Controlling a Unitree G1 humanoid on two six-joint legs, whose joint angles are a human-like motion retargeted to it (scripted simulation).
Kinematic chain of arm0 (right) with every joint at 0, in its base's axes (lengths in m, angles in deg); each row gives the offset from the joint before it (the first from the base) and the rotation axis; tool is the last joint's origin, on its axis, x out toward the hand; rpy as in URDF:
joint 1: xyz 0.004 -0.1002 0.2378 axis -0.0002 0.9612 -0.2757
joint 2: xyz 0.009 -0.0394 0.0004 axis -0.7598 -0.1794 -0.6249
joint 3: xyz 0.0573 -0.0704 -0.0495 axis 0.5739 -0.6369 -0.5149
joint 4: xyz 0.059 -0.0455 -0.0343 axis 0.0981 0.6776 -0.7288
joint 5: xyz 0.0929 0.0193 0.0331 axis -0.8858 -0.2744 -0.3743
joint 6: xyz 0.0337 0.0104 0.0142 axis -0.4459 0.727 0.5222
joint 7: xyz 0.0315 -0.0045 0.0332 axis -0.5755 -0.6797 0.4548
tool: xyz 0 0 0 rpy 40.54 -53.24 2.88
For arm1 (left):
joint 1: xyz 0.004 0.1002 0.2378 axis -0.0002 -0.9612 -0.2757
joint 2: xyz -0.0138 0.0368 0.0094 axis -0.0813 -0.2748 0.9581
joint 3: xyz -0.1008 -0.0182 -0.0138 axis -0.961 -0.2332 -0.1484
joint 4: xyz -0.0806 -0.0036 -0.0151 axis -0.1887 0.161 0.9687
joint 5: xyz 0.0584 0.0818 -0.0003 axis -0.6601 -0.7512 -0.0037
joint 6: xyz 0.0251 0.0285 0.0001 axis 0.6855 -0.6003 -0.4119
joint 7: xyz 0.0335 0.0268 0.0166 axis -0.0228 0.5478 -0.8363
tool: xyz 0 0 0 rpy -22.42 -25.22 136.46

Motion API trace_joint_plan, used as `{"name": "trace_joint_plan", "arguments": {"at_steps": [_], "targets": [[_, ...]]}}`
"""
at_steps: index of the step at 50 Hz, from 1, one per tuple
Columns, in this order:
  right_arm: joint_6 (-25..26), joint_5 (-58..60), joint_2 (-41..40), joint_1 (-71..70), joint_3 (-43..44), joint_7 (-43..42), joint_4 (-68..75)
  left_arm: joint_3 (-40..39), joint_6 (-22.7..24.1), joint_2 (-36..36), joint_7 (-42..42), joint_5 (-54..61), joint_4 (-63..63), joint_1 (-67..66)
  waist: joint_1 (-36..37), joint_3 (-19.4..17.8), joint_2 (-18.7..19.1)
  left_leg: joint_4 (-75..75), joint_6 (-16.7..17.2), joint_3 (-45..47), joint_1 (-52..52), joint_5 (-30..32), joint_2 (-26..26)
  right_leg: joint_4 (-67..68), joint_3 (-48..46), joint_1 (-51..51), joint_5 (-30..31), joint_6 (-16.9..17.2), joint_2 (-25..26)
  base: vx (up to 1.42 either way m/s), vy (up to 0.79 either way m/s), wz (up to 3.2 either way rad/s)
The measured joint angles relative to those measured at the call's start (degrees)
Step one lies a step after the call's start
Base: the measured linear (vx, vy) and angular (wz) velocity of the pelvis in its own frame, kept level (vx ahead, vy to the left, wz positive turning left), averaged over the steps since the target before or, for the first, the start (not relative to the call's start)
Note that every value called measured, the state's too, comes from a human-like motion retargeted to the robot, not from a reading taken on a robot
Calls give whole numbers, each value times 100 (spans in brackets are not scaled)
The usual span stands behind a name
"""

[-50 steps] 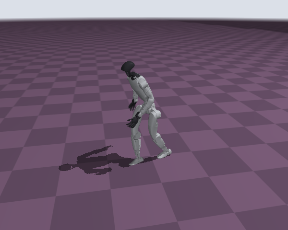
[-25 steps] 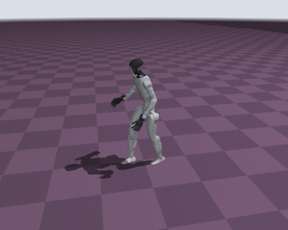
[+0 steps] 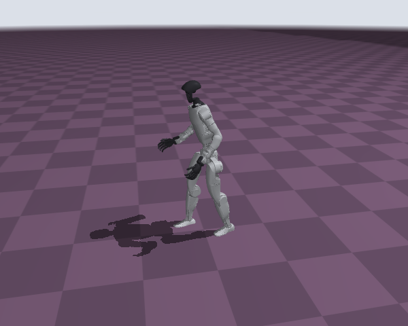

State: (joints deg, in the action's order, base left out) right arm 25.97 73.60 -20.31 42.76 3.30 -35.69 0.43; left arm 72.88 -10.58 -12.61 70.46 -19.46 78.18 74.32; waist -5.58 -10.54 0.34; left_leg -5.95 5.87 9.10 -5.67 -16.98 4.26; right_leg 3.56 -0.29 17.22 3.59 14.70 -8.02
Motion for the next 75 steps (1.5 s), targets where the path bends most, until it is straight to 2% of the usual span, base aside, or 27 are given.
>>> {"name": "trace_joint_plan", "arguments": {"at_steps": [3,11,18,25,28,35,40,47,50,52,53,55,58,60,62,65,67,70,72,73,75], "targets": [[-157,-54,-22,2,-27,141,281,291,-29,-99,-27,-18,126,599,-56,76,2,-40,-35,4,-12,-5,-20,34,6,-16,-40,-27,22,0,0,0],[31,-219,-266,-561,-615,362,1233,703,-108,75,-184,-198,657,2316,-100,191,-41,-79,-88,120,-99,-30,-38,77,114,-48,-59,-13,91,0,0,-2],[233,89,-604,-919,-913,629,2487,580,-36,268,-190,-529,570,2616,-119,201,-156,-59,-88,249,-159,-38,-20,-75,228,-118,25,13,134,-3,-1,-19],[474,62,-751,-673,-877,911,4154,543,-355,117,-81,-1664,1405,1962,-55,40,-262,-91,-48,308,-213,-56,-11,-60,290,-154,66,28,150,-2,1,0],[538,-25,-725,-371,-717,1022,4601,292,-451,115,-70,-1444,2036,1481,-64,-157,-310,-124,-8,307,-207,-51,2,82,321,-95,32,-18,138,-7,2,1],[638,-82,-606,514,-469,1114,5439,-402,-579,41,-113,99,3661,152,-142,-772,-384,-41,103,365,-180,12,-28,610,391,224,-249,-224,204,-7,0,-3],[623,207,-523,1399,-300,1331,5920,-324,-653,-143,125,-134,4291,-1010,-244,-1119,-343,-5,187,275,-74,58,-84,737,270,350,-412,-283,202,1,-3,18],[731,3,-666,2695,-32,2181,5913,-134,-724,-365,849,-459,3989,-2487,-188,-1420,-321,-246,219,215,312,23,-110,607,238,549,-154,-219,170,5,-8,16],[712,214,-652,2998,-107,2331,5439,-293,-732,-252,807,-402,4044,-2640,-216,-1637,-320,-671,207,220,646,-90,-164,646,206,688,-161,-192,169,1,-11,8],[669,296,-603,3052,-183,2294,5079,-441,-722,-107,588,-256,4159,-2501,-253,-1790,-306,-1255,12,230,1057,-235,-219,766,185,865,-205,-199,168,-3,-12,11],[652,288,-580,3044,-218,2267,4924,-521,-717,-32,460,-140,4212,-2385,-275,-1842,-294,-1683,-159,230,1357,-328,-256,874,172,1005,-239,-214,164,-6,-11,18],[1531,-121,-522,2858,-324,3269,4639,-724,-759,148,66,-49,4343,-1956,-321,-1890,-218,-2893,-631,197,2281,-526,-359,1193,132,1487,-284,-163,150,-9,-10,24],[1532,-366,-498,2277,-491,3061,4696,-809,-736,352,-236,520,4511,-1162,-371,-1908,20,-4947,-1107,-277,3653,-722,-568,2289,-20,2340,-637,-322,316,-7,-10,13],[1464,-330,-494,1642,-731,2512,4938,-637,-703,449,-417,872,4718,-443,-389,-1924,145,-5991,-1163,-758,4224,-798,-501,3189,-111,2828,-932,-445,402,-4,-8,-4],[1466,-159,-459,799,-1009,1641,5250,-257,-691,509,-674,1066,4937,465,-412,-1911,217,-6658,-1085,-1216,4355,-992,-282,4109,-163,3161,-1207,-572,417,-1,-3,-4],[1537,-126,-397,-679,-1118,531,5731,266,-792,558,-991,960,5053,2056,-434,-1769,296,-7219,-1048,-1667,4026,-1599,12,5351,-183,3411,-1551,-728,367,0,0,0],[1523,-588,-386,-1783,-936,456,5972,412,-998,547,-756,697,4953,3249,-466,-1562,313,-7369,-1151,-1717,3663,-2113,88,5947,-176,3417,-1744,-814,292,-4,3,6],[1462,-2195,-471,-3697,-798,792,6104,908,-1240,380,-142,790,4772,5287,-608,-1317,204,-7318,-1315,-1532,3104,-2588,94,6326,-178,3131,-1933,-876,116,-17,8,19],[1269,-3709,-583,-5007,-998,719,5748,1699,-1134,84,-152,1429,4414,6660,-733,-1222,44,-6930,-1298,-1380,2764,-2413,111,5898,-144,2688,-1690,-768,15,-32,9,12],[1075,-4382,-618,-5577,-1171,598,5369,2119,-984,-107,-276,1767,4082,7270,-774,-1158,-32,-6611,-1237,-1333,2620,-2163,134,5430,-97,2413,-1374,-661,-1,-42,8,-3],[504,-5108,-538,-6474,-1609,418,4243,2697,-512,-474,-547,2140,3168,8271,-760,-928,-122,-5695,-983,-1329,2404,-1294,206,3901,93,1767,-317,-330,38,-52,7,-19]]}}
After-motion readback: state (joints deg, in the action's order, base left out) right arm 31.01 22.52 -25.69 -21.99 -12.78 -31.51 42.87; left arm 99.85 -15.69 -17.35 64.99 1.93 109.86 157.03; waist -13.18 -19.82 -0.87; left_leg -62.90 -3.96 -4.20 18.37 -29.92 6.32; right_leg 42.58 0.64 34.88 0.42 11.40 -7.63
